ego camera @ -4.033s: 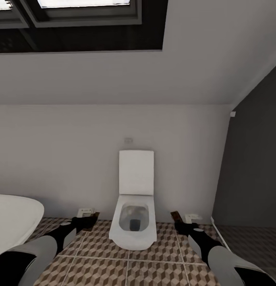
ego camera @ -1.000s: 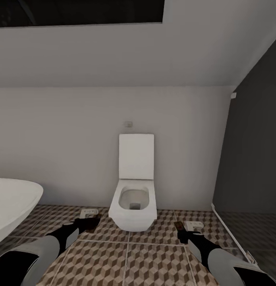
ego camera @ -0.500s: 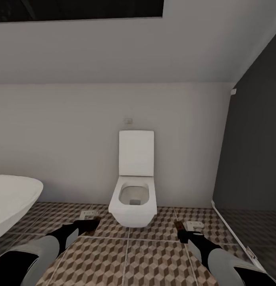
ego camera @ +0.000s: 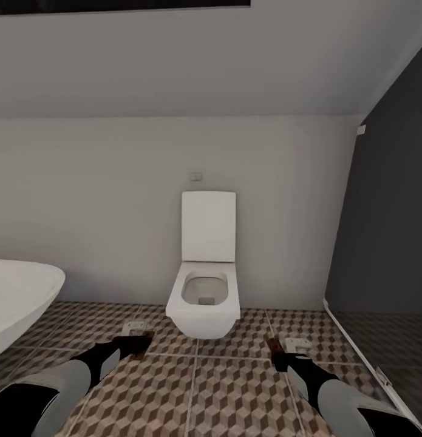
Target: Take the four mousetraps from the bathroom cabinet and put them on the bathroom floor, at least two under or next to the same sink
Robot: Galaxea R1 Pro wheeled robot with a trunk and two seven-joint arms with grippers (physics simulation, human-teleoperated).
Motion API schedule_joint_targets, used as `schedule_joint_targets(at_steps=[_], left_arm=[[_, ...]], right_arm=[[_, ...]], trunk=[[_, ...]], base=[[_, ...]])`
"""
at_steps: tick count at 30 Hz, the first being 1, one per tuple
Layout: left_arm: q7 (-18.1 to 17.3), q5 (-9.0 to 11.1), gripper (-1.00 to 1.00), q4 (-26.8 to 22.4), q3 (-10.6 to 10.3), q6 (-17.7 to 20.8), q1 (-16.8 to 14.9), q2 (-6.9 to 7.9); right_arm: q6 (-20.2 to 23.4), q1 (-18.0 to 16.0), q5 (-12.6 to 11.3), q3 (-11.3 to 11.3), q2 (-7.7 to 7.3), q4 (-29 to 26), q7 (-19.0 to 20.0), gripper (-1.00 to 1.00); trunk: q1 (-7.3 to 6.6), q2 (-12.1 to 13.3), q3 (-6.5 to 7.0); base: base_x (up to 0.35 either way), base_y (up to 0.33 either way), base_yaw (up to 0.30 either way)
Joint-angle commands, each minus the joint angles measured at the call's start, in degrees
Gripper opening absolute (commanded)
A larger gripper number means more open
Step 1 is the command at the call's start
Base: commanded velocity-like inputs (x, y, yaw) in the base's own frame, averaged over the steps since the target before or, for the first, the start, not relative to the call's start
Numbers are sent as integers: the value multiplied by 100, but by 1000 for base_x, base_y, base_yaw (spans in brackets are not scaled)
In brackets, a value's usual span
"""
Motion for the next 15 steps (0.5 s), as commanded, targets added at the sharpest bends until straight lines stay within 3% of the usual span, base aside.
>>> schedule_joint_targets(at_steps=[1, 15], left_arm=[[-4, 51, -100, -6, -44, 22, -2, 2], [-4, 52, -100, -5, -45, 0, -2, 2]], right_arm=[[34, -3, 60, -43, 2, -11, -10, -100], [34, -5, 60, -43, 2, -12, -10, -100]], trunk=[[1, -5, -29], [37, -23, -339]], base=[[0, 0, 0], [0, 0, 0]])
